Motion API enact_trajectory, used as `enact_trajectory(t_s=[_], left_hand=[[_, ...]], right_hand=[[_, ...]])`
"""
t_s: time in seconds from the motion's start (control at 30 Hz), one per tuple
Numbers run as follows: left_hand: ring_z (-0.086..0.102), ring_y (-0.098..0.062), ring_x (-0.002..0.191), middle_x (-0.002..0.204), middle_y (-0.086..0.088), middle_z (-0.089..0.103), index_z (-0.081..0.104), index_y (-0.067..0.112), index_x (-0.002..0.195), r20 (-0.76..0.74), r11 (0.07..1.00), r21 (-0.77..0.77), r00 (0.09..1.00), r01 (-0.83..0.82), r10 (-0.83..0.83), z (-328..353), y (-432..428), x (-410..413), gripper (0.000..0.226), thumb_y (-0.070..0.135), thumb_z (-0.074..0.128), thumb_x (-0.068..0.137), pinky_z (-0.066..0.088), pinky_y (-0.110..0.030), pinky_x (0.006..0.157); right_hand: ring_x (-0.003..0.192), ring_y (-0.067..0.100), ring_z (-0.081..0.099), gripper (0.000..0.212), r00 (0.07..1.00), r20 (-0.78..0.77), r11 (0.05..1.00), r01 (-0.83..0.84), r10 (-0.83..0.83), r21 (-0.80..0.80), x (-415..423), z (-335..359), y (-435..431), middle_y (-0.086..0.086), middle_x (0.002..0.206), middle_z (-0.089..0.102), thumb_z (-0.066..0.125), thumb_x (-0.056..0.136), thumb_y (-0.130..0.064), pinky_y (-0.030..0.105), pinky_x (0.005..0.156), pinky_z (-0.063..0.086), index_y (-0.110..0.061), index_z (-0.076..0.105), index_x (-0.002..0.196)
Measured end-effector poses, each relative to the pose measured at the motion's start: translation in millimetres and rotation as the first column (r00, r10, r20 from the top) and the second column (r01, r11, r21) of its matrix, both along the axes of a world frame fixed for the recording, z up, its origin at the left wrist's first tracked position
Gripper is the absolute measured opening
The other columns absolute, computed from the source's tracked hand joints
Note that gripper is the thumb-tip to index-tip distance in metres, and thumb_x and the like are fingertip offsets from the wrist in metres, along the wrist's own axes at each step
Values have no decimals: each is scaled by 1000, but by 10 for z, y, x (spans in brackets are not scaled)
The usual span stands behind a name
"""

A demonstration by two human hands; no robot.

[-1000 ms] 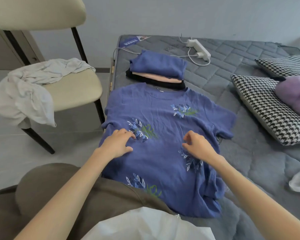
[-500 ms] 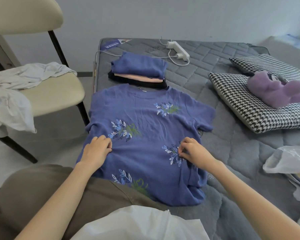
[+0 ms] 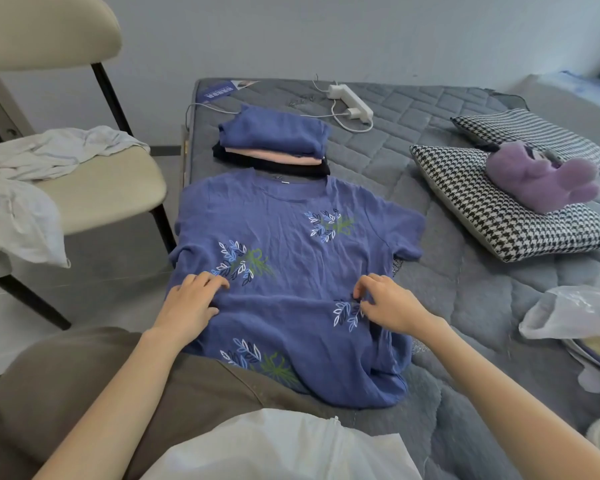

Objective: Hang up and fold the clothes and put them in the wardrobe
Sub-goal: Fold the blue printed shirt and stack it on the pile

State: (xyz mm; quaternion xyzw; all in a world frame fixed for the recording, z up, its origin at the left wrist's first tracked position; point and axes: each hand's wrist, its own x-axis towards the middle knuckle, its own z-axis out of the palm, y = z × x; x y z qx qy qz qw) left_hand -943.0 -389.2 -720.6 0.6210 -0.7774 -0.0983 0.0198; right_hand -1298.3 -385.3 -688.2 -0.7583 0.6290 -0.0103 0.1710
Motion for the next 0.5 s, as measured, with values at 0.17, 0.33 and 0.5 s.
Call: enact_trajectory(t_s=[0.17, 0.33, 0.5], left_hand=[[48, -20, 104, 114, 2, 51, 52, 22, 108, 53, 1000, -1, 999, -12, 12, -34, -46, 1, 15, 27, 55, 94, 34, -28, 76], [44, -25, 89, 101, -3, 48, 38, 19, 92, 70, 996, 74, 996, -53, 48, -28, -48, 47, 9, 14, 42, 98, 34, -32, 69], [39, -19, 72, 91, -3, 38, 37, 16, 91, -156, 977, 200, 982, -73, 106, -34, -3, 76, 9, 14, 31, 98, 32, -32, 64]], right_hand=[[99, 23, 43, 34, 969, -207, 987, -113, 135, 117, -8, -65, 39, -1, 107, 49, 57, 80, -22, 32, 69, 39, -21, 47, 112], [99, 28, 56, 16, 958, -257, 992, -119, 127, 45, 36, -94, 37, 2, 105, 60, 49, 86, -19, 29, 67, 33, -19, 51, 102], [99, 33, 58, 20, 933, -335, 988, -100, 133, 115, 70, -29, 22, 10, 106, 61, 49, 83, -9, 31, 68, 35, -25, 38, 89]])
